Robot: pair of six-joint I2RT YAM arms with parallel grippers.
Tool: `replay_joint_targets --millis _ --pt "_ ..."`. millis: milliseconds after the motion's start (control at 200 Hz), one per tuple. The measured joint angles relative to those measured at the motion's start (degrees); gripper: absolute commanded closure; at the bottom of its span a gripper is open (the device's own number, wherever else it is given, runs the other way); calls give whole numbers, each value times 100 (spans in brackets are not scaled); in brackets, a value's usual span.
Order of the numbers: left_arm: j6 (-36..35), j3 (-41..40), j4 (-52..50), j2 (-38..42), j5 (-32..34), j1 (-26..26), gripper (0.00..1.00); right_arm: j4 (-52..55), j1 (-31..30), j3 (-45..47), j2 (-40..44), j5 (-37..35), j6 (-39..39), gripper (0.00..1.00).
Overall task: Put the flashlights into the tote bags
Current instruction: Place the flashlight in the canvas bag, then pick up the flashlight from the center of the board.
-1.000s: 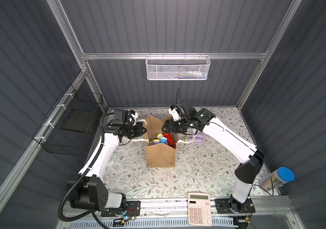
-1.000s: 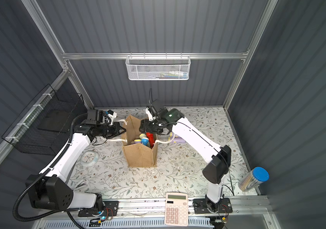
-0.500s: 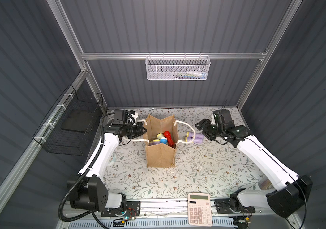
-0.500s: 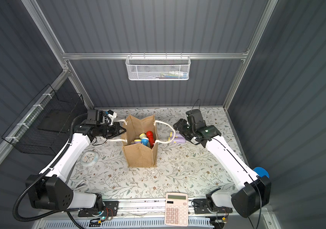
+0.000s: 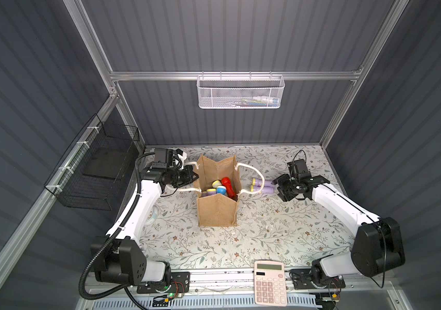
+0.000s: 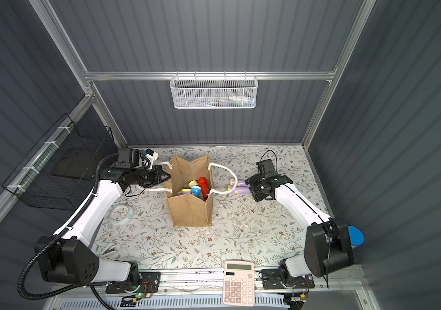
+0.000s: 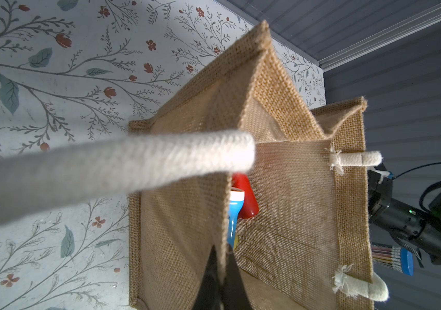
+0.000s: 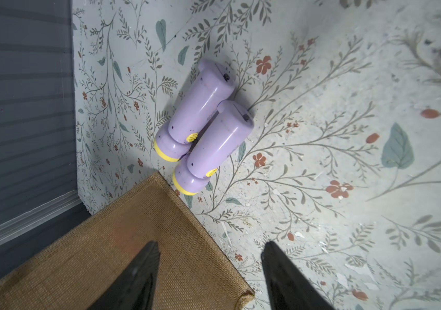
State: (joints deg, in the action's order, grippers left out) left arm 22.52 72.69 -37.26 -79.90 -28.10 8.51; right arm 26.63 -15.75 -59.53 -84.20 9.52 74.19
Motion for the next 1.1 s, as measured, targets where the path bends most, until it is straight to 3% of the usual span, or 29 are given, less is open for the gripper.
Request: replay_joint_targets --millis 685,1100 --pt "-50 2 4 -55 2 0 100 -365 35 -929 -2017 398 680 40" --pt "-111 2 4 -105 7 0 100 -302 35 -994 -2406 535 813 43"
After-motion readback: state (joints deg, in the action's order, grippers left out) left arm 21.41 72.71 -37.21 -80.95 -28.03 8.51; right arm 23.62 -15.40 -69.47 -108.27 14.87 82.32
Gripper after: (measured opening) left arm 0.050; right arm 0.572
